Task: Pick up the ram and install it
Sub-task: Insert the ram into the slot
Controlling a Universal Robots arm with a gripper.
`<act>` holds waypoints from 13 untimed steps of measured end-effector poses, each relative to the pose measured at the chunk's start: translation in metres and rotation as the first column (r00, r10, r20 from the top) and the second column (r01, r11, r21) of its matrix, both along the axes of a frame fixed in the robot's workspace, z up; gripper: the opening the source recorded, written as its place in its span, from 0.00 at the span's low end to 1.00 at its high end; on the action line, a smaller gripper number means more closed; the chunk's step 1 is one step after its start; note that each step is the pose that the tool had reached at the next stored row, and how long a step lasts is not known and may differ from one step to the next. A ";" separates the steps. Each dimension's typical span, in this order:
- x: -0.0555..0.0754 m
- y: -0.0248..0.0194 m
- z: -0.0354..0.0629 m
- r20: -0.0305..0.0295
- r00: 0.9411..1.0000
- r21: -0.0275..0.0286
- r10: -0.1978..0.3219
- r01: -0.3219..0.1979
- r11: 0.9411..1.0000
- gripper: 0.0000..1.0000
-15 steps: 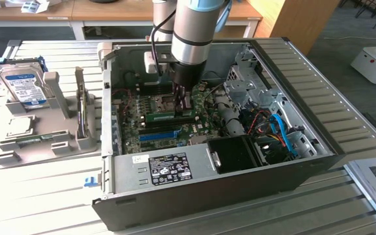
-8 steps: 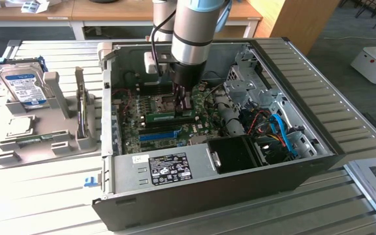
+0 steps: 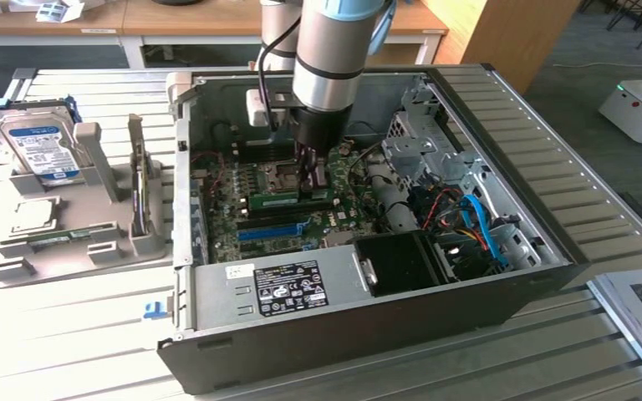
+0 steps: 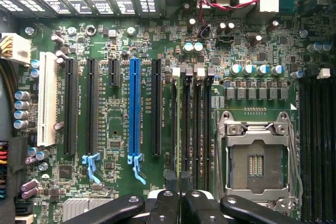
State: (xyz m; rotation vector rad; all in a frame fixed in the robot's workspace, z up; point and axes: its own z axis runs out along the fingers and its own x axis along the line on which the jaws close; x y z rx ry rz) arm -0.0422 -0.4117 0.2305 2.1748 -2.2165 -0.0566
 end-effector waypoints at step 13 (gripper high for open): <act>0.000 0.0000 -0.0017 0.000 1.000 0.003 0.000 0.000 1.000 0.12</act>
